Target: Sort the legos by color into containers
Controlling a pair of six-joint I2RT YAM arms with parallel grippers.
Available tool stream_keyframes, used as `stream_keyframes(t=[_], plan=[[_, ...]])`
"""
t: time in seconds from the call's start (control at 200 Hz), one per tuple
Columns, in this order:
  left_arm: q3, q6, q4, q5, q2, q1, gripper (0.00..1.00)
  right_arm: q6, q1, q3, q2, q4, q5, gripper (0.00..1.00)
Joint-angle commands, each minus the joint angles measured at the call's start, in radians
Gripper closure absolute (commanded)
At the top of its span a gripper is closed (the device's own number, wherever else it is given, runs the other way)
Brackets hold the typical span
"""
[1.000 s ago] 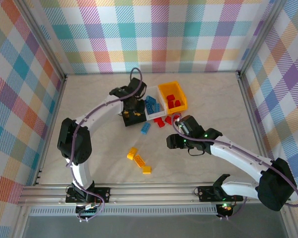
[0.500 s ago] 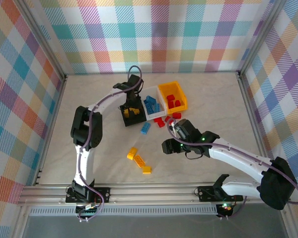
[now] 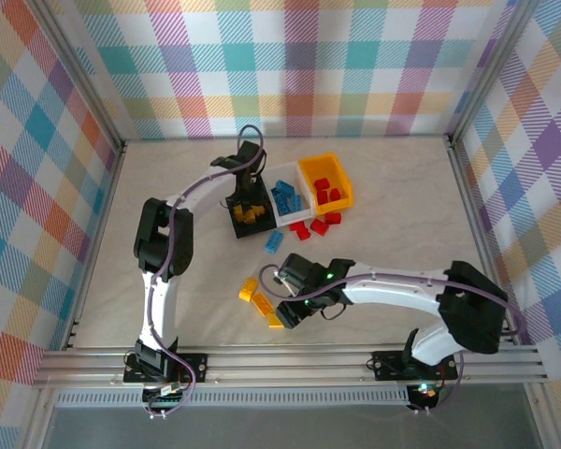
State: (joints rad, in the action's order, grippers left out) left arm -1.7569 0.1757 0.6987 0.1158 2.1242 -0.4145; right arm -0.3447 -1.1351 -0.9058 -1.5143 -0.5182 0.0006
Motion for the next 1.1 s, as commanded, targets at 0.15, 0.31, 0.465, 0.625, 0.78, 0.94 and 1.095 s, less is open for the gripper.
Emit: stream_keyframes(t=[0.15, 0.31, 0.465, 0.625, 0.78, 0.94, 1.095], plan=[[0.031, 0.042, 0.040, -0.076, -0.261, 0.010, 0.52, 0.082, -0.095, -0.144, -0.180, -0.039, 0.021, 0.24], [0.163, 0.051, 0.057, -0.083, -0.448, 0.010, 0.50, 0.051, -0.098, -0.213, -0.263, -0.075, 0.055, 0.16], [0.318, 0.070, 0.057, -0.082, -0.607, 0.010, 0.48, -0.025, -0.100, -0.259, -0.301, -0.118, 0.114, 0.12], [0.445, 0.089, 0.050, -0.075, -0.723, 0.010, 0.47, -0.128, -0.104, -0.316, -0.341, -0.206, 0.170, 0.10], [0.508, 0.087, 0.064, -0.058, -0.789, 0.010, 0.46, -0.271, -0.117, -0.323, -0.352, -0.245, 0.155, 0.13], [0.547, 0.078, 0.076, -0.037, -0.836, 0.010, 0.45, -0.416, -0.154, -0.366, -0.389, -0.300, 0.171, 0.15], [0.571, 0.076, 0.078, -0.039, -0.863, 0.010, 0.45, -0.473, -0.179, -0.394, -0.430, -0.298, 0.181, 0.18]])
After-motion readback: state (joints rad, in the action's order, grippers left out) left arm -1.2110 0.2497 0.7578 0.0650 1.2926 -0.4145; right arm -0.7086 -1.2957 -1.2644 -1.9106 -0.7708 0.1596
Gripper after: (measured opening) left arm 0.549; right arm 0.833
